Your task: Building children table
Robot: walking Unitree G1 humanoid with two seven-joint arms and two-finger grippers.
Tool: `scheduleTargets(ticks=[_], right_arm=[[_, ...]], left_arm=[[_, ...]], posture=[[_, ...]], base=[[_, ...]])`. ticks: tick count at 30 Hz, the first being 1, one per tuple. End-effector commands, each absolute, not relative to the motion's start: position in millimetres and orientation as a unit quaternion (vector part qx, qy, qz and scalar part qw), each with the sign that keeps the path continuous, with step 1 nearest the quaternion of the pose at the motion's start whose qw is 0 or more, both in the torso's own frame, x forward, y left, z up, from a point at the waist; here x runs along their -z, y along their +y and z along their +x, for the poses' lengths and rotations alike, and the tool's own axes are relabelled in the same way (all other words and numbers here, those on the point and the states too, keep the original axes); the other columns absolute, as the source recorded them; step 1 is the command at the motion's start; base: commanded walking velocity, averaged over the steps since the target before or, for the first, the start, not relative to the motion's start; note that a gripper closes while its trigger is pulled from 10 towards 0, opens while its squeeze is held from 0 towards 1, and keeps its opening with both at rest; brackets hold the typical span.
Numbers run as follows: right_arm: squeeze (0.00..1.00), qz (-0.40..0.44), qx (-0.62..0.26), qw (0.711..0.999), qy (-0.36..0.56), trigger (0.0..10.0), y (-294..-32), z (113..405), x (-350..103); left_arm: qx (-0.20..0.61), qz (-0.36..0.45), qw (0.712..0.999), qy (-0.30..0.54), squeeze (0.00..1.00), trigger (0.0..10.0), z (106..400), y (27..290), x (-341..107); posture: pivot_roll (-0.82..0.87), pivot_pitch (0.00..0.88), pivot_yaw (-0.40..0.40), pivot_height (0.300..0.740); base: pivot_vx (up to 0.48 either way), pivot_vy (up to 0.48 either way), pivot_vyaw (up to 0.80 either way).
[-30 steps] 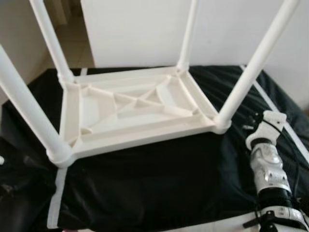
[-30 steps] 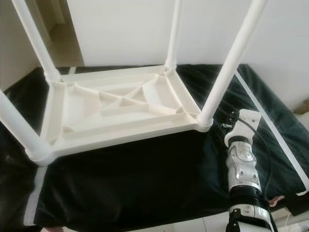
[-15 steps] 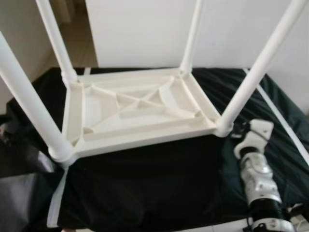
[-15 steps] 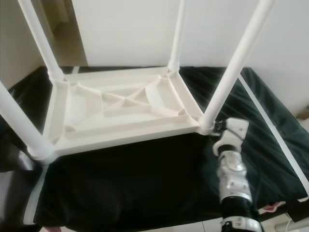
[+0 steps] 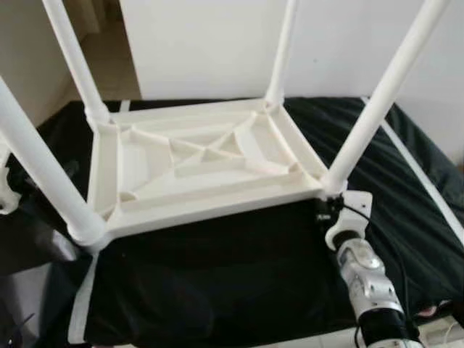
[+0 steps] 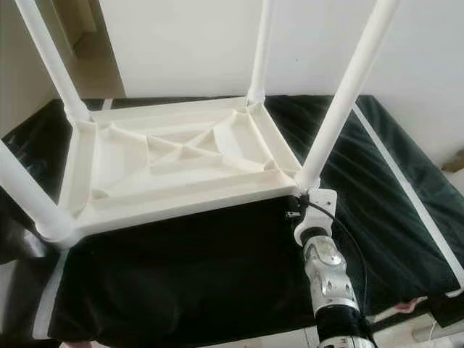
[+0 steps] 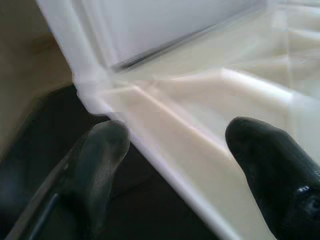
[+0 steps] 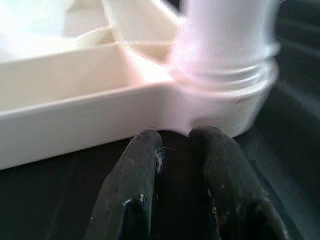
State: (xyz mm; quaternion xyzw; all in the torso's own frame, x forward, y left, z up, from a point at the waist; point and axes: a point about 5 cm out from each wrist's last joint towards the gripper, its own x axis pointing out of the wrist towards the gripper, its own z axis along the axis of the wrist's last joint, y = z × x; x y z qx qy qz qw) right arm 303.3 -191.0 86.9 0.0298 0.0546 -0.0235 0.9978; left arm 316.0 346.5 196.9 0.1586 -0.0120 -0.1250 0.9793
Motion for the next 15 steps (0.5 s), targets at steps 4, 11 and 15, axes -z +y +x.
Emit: scheduleTargets(ticks=[4,11,15], right_arm=[[0.0,0.034,0.019,0.995,0.09,10.0,-184,308,-81],[0.0,0.009,0.027,0.995,0.092,10.0,-188,312,-84],[0.0,0.007,0.036,0.993,0.111,10.0,-192,314,-82]], left_arm=[[0.122,0.08,0.988,-0.043,0.0,10.0,316,316,-159],[0.292,-0.007,0.956,-0.002,0.0,10.0,295,258,-114],[0.401,-0.038,0.915,0.008,0.0,10.0,269,218,-97]], posture=[[0.05,0.027,-0.042,0.74],[0.04,0.02,-0.051,0.74],[0.04,0.014,-0.059,0.74]], base=[[0.0,0.0,0.0],[0.0,0.0,0.0],[0.0,0.0,0.0]])
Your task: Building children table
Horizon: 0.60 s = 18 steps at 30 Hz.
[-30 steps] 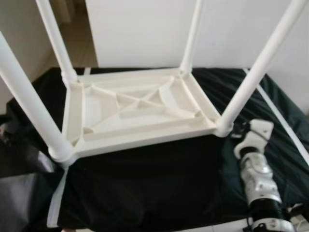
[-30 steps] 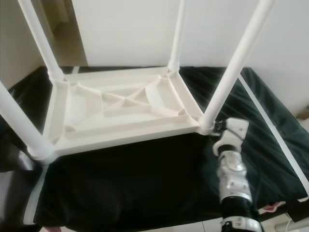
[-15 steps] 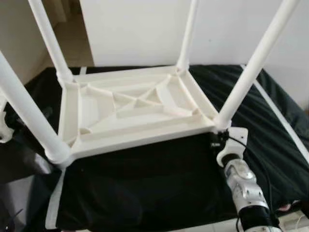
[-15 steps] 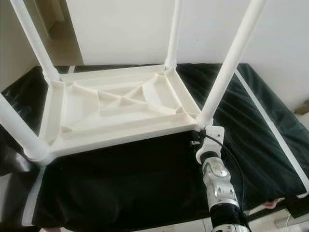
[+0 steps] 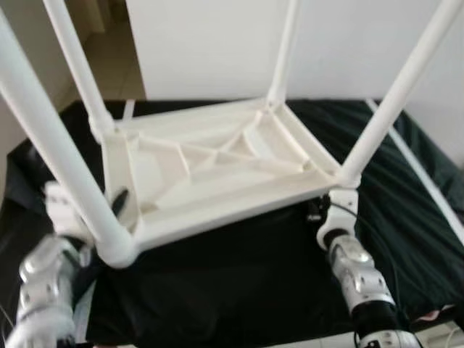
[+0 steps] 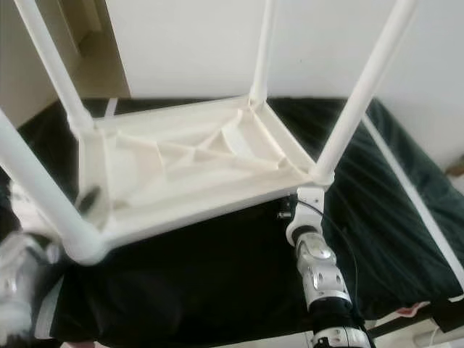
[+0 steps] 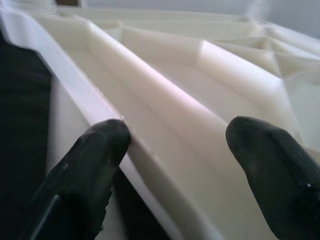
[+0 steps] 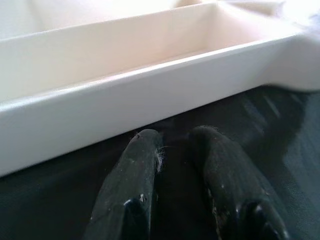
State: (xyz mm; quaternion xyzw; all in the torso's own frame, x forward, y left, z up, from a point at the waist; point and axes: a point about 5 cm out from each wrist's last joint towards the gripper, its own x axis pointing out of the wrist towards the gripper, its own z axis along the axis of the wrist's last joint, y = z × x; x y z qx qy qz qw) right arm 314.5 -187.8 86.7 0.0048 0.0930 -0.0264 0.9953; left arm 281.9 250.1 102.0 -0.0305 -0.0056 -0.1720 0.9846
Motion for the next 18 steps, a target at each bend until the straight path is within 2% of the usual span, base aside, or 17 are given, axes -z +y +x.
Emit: scheduleTargets(ticks=[1,2,5,7,8,10,11,12,14,18], right_arm=[[0.0,0.007,0.036,0.993,0.111,10.0,-192,314,-82],[0.0,0.006,0.037,0.992,0.119,10.0,-192,314,-80],[0.0,0.006,0.037,0.992,0.119,10.0,-192,314,-80],[0.0,0.006,0.041,0.991,0.127,10.0,-192,315,-78],[0.0,0.014,0.038,0.989,0.139,10.0,-191,318,-76],[0.0,0.014,0.038,0.989,0.139,10.0,-191,318,-76],[0.0,0.018,0.031,0.988,0.151,10.0,-190,322,-75],[0.0,0.018,0.031,0.988,0.151,10.0,-190,322,-75],[0.0,0.031,-0.003,0.989,0.146,10.0,-183,335,-80],[0.0,0.024,-0.029,0.991,0.127,10.0,-177,348,-91]], left_arm=[[0.401,-0.038,0.915,0.008,0.0,10.0,269,218,-97],[0.425,-0.05,0.904,0.016,0.0,10.0,263,210,-94],[0.425,-0.05,0.904,0.016,0.0,10.0,263,210,-94],[0.445,-0.064,0.893,0.03,0.0,10.0,257,201,-91],[0.473,-0.08,0.876,0.046,0.0,10.0,248,189,-88],[0.473,-0.08,0.876,0.046,0.0,10.0,248,189,-88],[0.495,-0.089,0.863,0.055,0.0,10.0,242,177,-87],[0.495,-0.089,0.863,0.055,0.0,10.0,242,177,-87],[0.533,-0.096,0.839,0.061,0.0,10.0,229,154,-89],[0.551,-0.101,0.826,0.056,0.0,10.0,221,138,-97]], posture=[[0.04,0.014,-0.059,0.74],[0.04,0.013,-0.06,0.74],[0.04,0.013,-0.06,0.74],[0.04,0.01,-0.061,0.74],[0.04,0.009,-0.06,0.74],[0.04,0.009,-0.06,0.74],[0.03,0.008,-0.053,0.74],[0.03,0.008,-0.053,0.74],[0.04,0.01,-0.045,0.74],[0.04,0.009,-0.044,0.74]], base=[[0.0,0.0,0.0],[0.0,0.0,0.0],[0.0,0.0,0.0],[0.0,0.0,0.0],[0.0,0.0,0.0],[0.0,0.0,0.0],[0.0,0.0,0.0],[0.0,0.0,0.0],[0.0,0.0,0.0],[0.0,0.0,0.0]])
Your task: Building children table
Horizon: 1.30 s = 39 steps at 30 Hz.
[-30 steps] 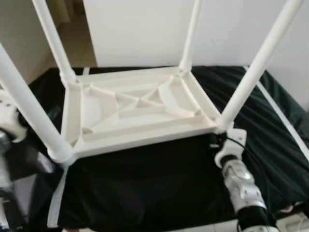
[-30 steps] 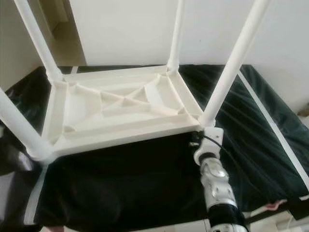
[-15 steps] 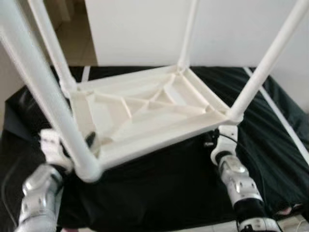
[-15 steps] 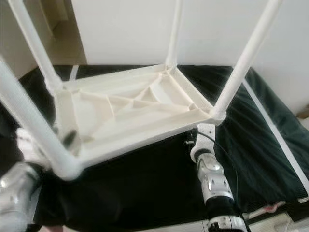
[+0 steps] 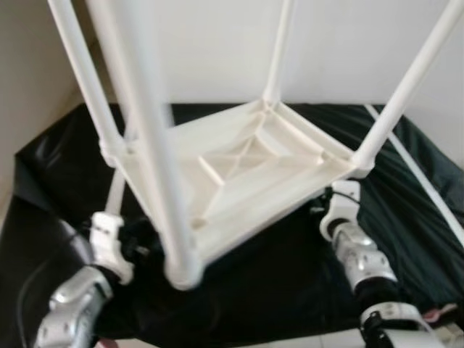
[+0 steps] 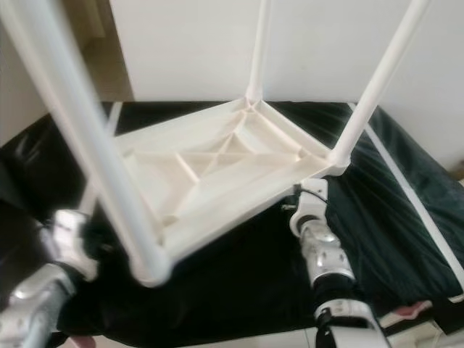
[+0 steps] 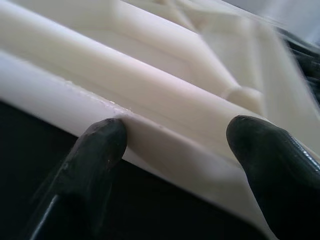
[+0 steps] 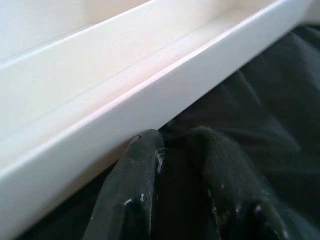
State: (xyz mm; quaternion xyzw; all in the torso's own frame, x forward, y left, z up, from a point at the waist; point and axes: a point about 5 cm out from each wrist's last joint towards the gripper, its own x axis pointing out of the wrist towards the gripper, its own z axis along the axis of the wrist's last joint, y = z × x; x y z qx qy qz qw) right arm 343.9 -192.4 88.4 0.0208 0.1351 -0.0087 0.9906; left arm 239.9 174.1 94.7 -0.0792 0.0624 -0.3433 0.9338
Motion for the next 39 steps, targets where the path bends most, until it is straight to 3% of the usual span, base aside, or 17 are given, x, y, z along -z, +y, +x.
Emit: scheduleTargets(ticks=[1,10,20,24,27,34,39], right_arm=[[0.0,0.024,-0.029,0.991,0.127,10.0,-177,348,-91],[0.0,0.019,-0.121,0.984,0.131,10.0,-147,360,-100],[0.0,0.007,-0.139,0.98,0.142,10.0,-139,357,-92],[0.0,-0.009,-0.089,0.982,0.165,10.0,-150,351,-81],[0.0,0.002,0.029,0.983,0.18,10.0,-177,340,-69],[0.0,0.027,0.092,0.981,0.169,10.0,-187,330,-65],[0.0,0.029,0.117,0.981,0.155,10.0,-187,312,-61]], left_arm=[[0.551,-0.101,0.826,0.056,0.0,10.0,221,138,-97],[0.583,-0.101,0.805,0.036,0.0,10.0,211,114,-116],[0.59,-0.106,0.799,0.037,0.0,10.0,206,107,-119],[0.575,-0.092,0.812,0.046,0.0,10.0,212,116,-115],[0.541,-0.06,0.837,0.049,0.0,10.0,227,136,-116],[0.518,-0.041,0.853,0.051,0.0,10.0,239,149,-118],[0.451,0.037,0.891,0.033,0.0,10.0,269,181,-132]], posture=[[0.04,0.009,-0.044,0.74],[0.06,0.009,-0.05,0.74],[0.06,0.012,-0.061,0.74],[0.05,0.015,-0.065,0.74],[0.05,0.015,-0.064,0.74],[0.04,0.016,-0.06,0.74],[0.03,0.017,-0.052,0.74]], base=[[0.0,0.0,0.0],[0.0,0.0,0.0],[0.0,0.0,0.0],[0.0,0.0,0.0],[0.0,0.0,0.0],[0.0,0.0,0.0],[0.0,0.0,0.0]])
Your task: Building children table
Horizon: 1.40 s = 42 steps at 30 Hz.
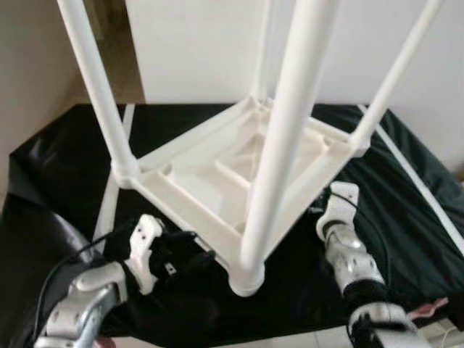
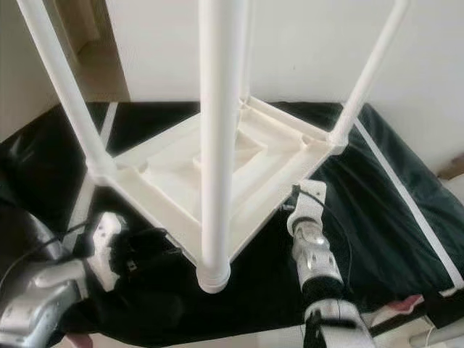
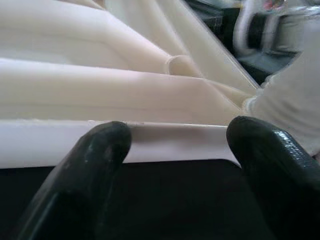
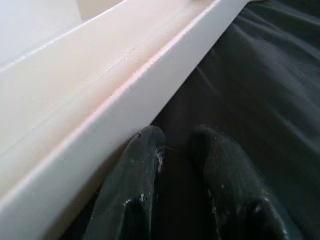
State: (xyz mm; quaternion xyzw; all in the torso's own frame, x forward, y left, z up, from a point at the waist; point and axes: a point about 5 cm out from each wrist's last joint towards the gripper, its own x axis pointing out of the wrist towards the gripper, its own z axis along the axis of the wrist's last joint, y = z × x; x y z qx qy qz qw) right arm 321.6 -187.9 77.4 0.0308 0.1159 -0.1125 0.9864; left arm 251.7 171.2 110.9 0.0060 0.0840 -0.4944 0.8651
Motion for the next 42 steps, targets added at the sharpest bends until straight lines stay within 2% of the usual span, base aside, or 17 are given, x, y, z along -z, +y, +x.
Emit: scheduleTargets(ticks=[1,2,5,10,18,27,29,32,33,35,36,37,38,39,40,41,42], right_arm=[[0.0,0.029,0.117,0.981,0.155,10.0,-187,312,-61],[0.0,0.022,0.119,0.982,0.144,10.0,-186,307,-63],[0.0,0.02,0.117,0.984,0.133,10.0,-184,302,-65],[0.0,0.014,0.106,0.986,0.126,10.0,-181,295,-66],[0.0,0.005,0.102,0.985,0.136,10.0,-183,289,-63],[0.0,0.001,0.104,0.986,0.13,10.0,-185,295,-69],[0.0,0.0,0.104,0.986,0.13,10.0,-184,294,-70],[0.0,-0.002,0.105,0.986,0.131,10.0,-184,293,-71],[0.0,-0.002,0.105,0.986,0.131,10.0,-184,293,-71],[0.0,-0.005,0.106,0.986,0.131,10.0,-184,292,-71],[0.0,-0.005,0.106,0.986,0.131,10.0,-184,292,-71],[0.0,-0.005,0.107,0.986,0.131,10.0,-185,292,-72],[0.0,-0.005,0.107,0.986,0.131,10.0,-185,292,-72],[0.0,-0.005,0.112,0.985,0.13,10.0,-187,291,-72],[0.0,-0.005,0.112,0.985,0.13,10.0,-187,291,-72],[0.0,-0.005,0.12,0.984,0.129,10.0,-190,291,-74],[0.0,-0.005,0.12,0.984,0.129,10.0,-190,291,-74]], left_arm=[[0.451,0.037,0.891,0.033,0.0,10.0,269,181,-132],[0.443,0.069,0.894,0.017,0.0,10.0,275,189,-138],[0.418,0.068,0.905,0.032,0.0,10.0,286,200,-141],[0.389,0.106,0.915,0.007,0.0,10.0,299,221,-157],[0.369,0.121,0.921,-0.019,0.0,10.0,312,237,-172],[0.37,0.074,0.924,-0.064,0.0,10.0,336,209,-180],[0.428,0.03,0.9,-0.075,0.0,10.0,337,187,-185],[0.535,0.006,0.839,-0.101,0.0,10.0,329,149,-199],[0.535,0.006,0.839,-0.101,0.0,10.0,329,149,-199],[0.607,-0.007,0.787,-0.11,0.0,10.0,318,127,-205],[0.607,-0.007,0.787,-0.11,0.0,10.0,318,127,-205],[0.632,-0.013,0.766,-0.113,0.0,10.0,313,119,-207],[0.632,-0.013,0.766,-0.113,0.0,10.0,313,119,-207],[0.655,-0.016,0.747,-0.116,0.0,10.0,308,112,-209],[0.655,-0.016,0.747,-0.116,0.0,10.0,308,112,-209],[0.676,-0.018,0.727,-0.117,0.0,10.0,302,104,-210],[0.676,-0.018,0.727,-0.117,0.0,10.0,302,104,-210]], posture=[[0.03,0.017,-0.052,0.74],[0.03,0.016,-0.046,0.74],[0.02,0.015,-0.045,0.74],[0.02,0.009,-0.043,0.74],[0.02,0.001,-0.045,0.74],[0.01,0.0,-0.051,0.74],[0.01,0.0,-0.054,0.74],[0.01,0.001,-0.063,0.74],[0.01,0.001,-0.063,0.74],[0.01,0.007,-0.064,0.74],[0.01,0.007,-0.064,0.74],[0.01,0.007,-0.064,0.74],[0.01,0.007,-0.064,0.74],[0.0,0.011,-0.066,0.74],[0.0,0.011,-0.066,0.74],[-0.01,0.014,-0.063,0.74],[-0.01,0.014,-0.063,0.74]], base=[[0.0,0.0,0.0],[0.0,0.0,0.0],[0.0,0.0,0.0],[0.0,0.0,0.0],[0.0,0.0,0.0],[0.0,0.0,0.0],[0.0,0.0,0.0],[0.0,0.0,0.0],[0.0,0.0,0.0],[0.0,0.0,0.0],[0.0,0.0,0.0],[0.0,0.0,0.0],[0.0,0.0,0.0],[0.0,0.0,0.0],[0.0,0.0,0.0],[0.0,0.0,0.0],[0.0,0.0,0.0]])
